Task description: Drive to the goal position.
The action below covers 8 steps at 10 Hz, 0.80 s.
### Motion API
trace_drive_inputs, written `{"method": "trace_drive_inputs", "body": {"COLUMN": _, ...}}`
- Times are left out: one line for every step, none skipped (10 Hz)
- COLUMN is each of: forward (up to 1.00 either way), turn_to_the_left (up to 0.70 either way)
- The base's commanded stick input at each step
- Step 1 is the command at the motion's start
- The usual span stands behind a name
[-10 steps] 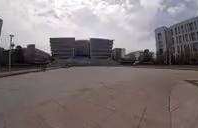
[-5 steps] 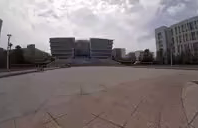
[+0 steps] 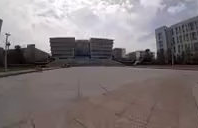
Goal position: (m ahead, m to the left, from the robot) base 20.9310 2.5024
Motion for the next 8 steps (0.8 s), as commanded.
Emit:
{"method": "trace_drive_inputs", "body": {"forward": 0.7, "turn_to_the_left": 0.0}}
{"method": "trace_drive_inputs", "body": {"forward": 0.7, "turn_to_the_left": 0.0}}
{"method": "trace_drive_inputs", "body": {"forward": 0.7, "turn_to_the_left": -0.03}}
{"method": "trace_drive_inputs", "body": {"forward": 0.7, "turn_to_the_left": -0.09}}
{"method": "trace_drive_inputs", "body": {"forward": 0.7, "turn_to_the_left": -0.14}}
{"method": "trace_drive_inputs", "body": {"forward": 0.7, "turn_to_the_left": 0.0}}
{"method": "trace_drive_inputs", "body": {"forward": 0.7, "turn_to_the_left": 0.0}}
{"method": "trace_drive_inputs", "body": {"forward": 0.7, "turn_to_the_left": 0.0}}
